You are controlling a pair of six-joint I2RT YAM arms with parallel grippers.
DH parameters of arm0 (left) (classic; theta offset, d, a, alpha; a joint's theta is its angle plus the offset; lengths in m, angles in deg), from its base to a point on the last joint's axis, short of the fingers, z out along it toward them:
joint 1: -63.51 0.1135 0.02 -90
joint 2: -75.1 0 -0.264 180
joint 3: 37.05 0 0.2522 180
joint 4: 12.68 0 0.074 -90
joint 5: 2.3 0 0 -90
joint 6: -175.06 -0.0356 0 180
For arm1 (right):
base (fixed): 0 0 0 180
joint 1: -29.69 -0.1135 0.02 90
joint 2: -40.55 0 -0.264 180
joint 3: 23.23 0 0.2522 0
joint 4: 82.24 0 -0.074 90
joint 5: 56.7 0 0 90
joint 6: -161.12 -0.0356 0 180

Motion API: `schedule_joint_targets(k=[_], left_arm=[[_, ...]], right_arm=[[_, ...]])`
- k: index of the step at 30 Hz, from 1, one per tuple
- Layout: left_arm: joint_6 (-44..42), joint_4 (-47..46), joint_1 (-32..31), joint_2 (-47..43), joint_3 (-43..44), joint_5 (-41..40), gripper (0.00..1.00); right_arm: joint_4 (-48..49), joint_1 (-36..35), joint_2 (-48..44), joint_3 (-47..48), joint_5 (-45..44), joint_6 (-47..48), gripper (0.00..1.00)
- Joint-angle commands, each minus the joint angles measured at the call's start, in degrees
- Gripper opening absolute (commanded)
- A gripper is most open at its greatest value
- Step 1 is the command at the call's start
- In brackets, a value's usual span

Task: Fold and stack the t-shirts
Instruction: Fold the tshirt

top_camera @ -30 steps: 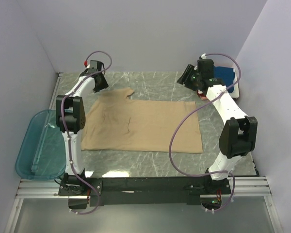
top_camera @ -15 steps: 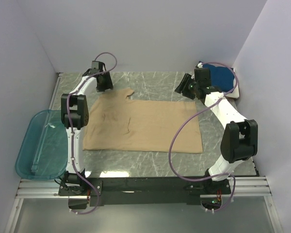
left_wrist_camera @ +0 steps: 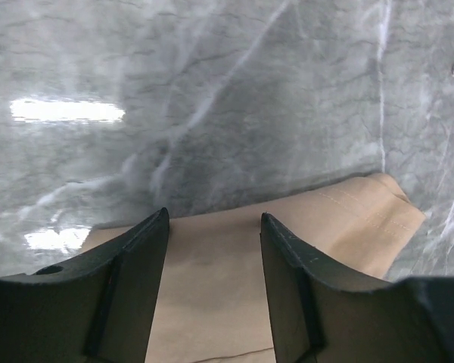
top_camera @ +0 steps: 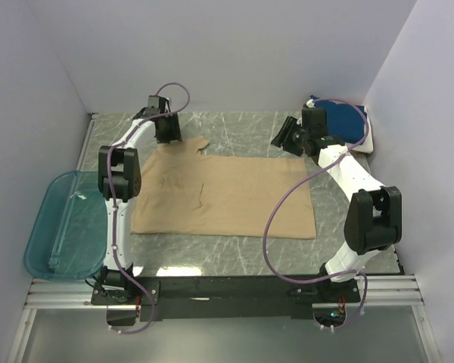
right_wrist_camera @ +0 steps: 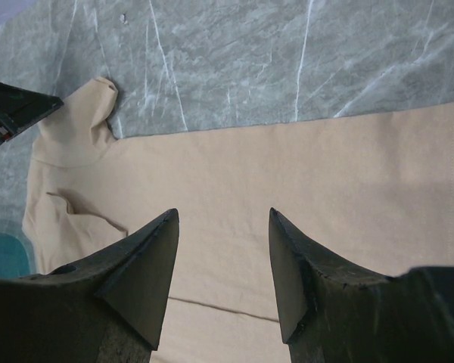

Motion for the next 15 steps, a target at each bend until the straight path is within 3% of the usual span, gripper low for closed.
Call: schedule_joint_targets(k=[1, 9, 15], left_arm=[[-2.4, -0.6, -1.7, 0.4, 0.9, -1.8, 0.57], [-3.3, 0.8, -4.0, 1.2, 1.8, -4.4, 0.53], [-3.3, 1.0, -4.6, 1.0, 1.4, -3.7, 0.33]], right_arm=[[2.1, -0.4, -3.1, -0.9, 0.1, 1.0, 0.58], [2.3, -0.4, -3.0, -1.1, 0.3, 1.0, 0.58], [2.7, -0.5, -2.7, -1.4, 0.7, 0.9, 0.58]])
